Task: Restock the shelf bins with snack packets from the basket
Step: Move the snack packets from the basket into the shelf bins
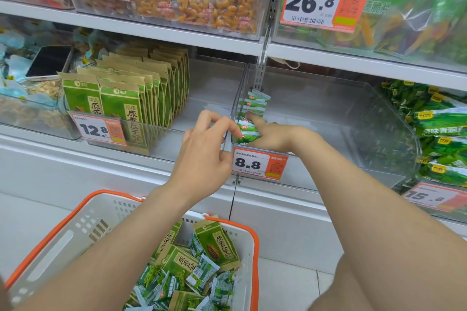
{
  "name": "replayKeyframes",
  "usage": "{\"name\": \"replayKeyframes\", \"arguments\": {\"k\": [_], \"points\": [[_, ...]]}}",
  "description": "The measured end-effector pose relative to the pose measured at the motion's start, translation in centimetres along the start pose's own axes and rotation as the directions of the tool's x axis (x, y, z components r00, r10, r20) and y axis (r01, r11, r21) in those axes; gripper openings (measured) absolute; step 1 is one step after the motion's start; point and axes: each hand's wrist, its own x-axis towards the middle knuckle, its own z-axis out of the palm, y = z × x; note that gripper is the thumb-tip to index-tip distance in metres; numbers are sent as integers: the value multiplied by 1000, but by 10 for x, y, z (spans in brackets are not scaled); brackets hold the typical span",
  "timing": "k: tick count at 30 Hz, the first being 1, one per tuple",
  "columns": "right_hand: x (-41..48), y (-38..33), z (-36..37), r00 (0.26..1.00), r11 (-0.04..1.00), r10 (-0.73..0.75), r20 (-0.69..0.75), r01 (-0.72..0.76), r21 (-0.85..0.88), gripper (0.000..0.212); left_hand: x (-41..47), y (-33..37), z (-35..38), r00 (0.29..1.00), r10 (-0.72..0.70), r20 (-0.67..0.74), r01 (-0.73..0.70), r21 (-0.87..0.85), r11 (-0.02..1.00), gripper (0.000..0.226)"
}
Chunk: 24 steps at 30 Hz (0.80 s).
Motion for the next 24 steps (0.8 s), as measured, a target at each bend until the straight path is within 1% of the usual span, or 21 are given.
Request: {"name": "replayKeyframes", "arguments": {"k": [3, 6, 8, 9, 10, 11, 12, 13, 14, 15, 16, 17, 18, 19, 20, 21, 22, 24], "points": [[1, 4, -1, 997, 997, -23, -72, 28, 73, 113, 0, -1, 0, 1000, 5, 8, -5, 3, 1000, 53], [-1, 7, -5, 995, 994, -17, -103, 28, 106, 121, -4, -1, 0, 999, 47, 1, -47, 6, 999, 50], [-8, 8, -8, 994, 991, 0, -110, 15, 133, 121, -8, -2, 0, 993, 95, -74, -92, 39, 995, 43], [-13, 8, -9, 991, 987, 5, -130, 16, 160, 118, -10, -3, 0, 984, 121, -134, -110, 85, 990, 38], [-17, 7, -10, 985, 983, 2, -173, 29, 181, 113, -13, -3, -1, 970, 148, -194, -123, 138, 983, 33], [-23, 6, -10, 970, 982, -12, -244, 57, 180, 103, -16, -5, -2, 955, 173, -242, -132, 177, 975, 28], [-30, 4, -9, 940, 983, -34, -340, 93, 161, 88, -19, -6, -3, 944, 191, -268, -142, 191, 971, 23], [-39, 0, -7, 892, 982, -74, -447, 144, 125, 70, -22, -8, -4, 943, 193, -271, -146, 185, 972, 19], [-49, -6, -4, 826, 974, -133, -548, 210, 80, 51, -26, -10, -4, 952, 176, -250, -136, 167, 977, 16], [-61, -15, 1, 759, 957, -200, -620, 286, 41, 34, -31, -13, -3, 970, 132, -206, -103, 144, 984, 15], [-74, -25, 7, 712, 933, -268, -649, 359, 9, 20, -36, -16, -2, 988, 68, -135, -51, 124, 991, 13], [-86, -34, 14, 699, 911, -334, -633, 411, -27, 11, -41, -18, -1, 999, 0, -38, 4, 122, 993, 12], [-96, -41, 23, 716, 895, -395, -576, 440, -68, 7, -46, -21, 1, 995, -63, 74, 50, 157, 986, 9], [-103, -46, 34, 756, 887, -443, -482, 449, -110, 6, -51, -23, 3, 974, -117, 193, 74, 218, 973, 6], [-108, -49, 46, 805, 882, -469, -363, 444, -156, 7, -58, -24, 6, 936, -167, 309, 79, 276, 958, 10], [-109, -49, 60, 846, 876, -476, -239, 434, -208, 7, -65, -27, 10, 883, -213, 417, 70, 333, 940, 21], [-109, -48, 73, 873, 867, -469, -131, 428, -256, 8, -74, -29, 14, 826, -242, 509, 41, 374, 926, 29], [-106, -46, 98, 900, 850, -435, 28, 420, -319, 8, -91, -36, 28, 710, -282, 645, -13, 413, 911, 33]]}}
